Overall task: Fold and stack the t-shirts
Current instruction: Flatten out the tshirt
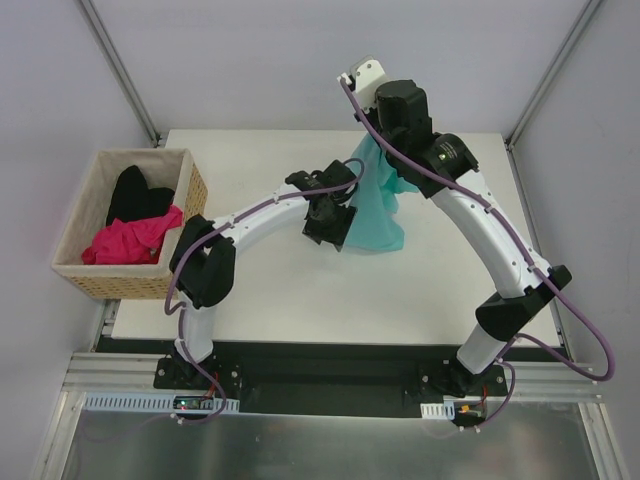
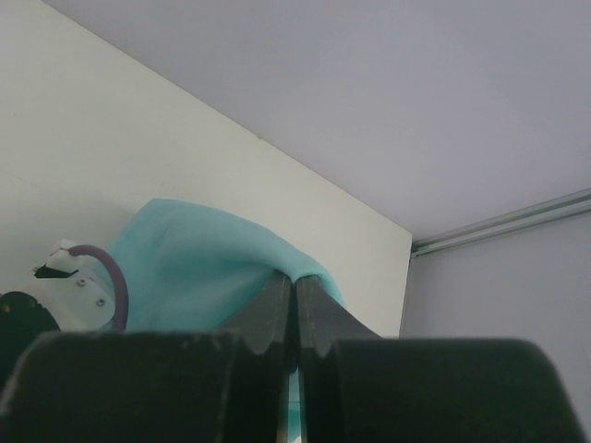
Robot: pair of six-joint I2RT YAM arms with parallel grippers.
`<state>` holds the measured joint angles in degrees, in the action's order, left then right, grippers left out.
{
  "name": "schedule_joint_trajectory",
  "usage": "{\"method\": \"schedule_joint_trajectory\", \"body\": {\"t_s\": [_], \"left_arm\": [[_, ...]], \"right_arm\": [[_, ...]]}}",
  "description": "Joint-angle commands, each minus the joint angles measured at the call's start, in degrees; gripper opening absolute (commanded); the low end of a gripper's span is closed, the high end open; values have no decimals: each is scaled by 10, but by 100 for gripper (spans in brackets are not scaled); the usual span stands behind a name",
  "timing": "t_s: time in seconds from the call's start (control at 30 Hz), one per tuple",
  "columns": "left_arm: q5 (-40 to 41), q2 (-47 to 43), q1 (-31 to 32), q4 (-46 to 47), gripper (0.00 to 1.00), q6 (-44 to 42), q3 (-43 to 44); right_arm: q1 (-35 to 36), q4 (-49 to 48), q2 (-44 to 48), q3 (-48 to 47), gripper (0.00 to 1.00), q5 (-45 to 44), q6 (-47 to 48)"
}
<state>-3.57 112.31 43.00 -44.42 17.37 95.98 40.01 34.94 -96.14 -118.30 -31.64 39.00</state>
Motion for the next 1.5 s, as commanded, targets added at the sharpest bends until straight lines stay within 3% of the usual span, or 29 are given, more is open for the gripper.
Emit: {"method": "schedule_joint_trajectory", "body": {"t_s": [0.0,0.5,0.87,1.1,1.27,1.37,1.47], "left_arm": [[-6,22,-6,-1,56,28,60],[-115,50,-52,58,56,84,93],[-134,106,-49,70,56,92,126],[-142,141,-48,71,50,90,164],[-142,157,-48,72,52,94,172],[-144,160,-48,74,46,94,174],[-144,166,-48,77,31,93,178]], "right_arm": [[-3,-19,40,-2,1,-1,-7],[-12,-20,52,5,1,13,-12],[-14,-16,55,12,1,32,-30],[-14,-16,68,28,1,29,-27],[-13,-15,75,35,1,26,-29],[-14,-13,77,38,1,26,-29],[-14,-11,79,39,1,29,-30]]}}
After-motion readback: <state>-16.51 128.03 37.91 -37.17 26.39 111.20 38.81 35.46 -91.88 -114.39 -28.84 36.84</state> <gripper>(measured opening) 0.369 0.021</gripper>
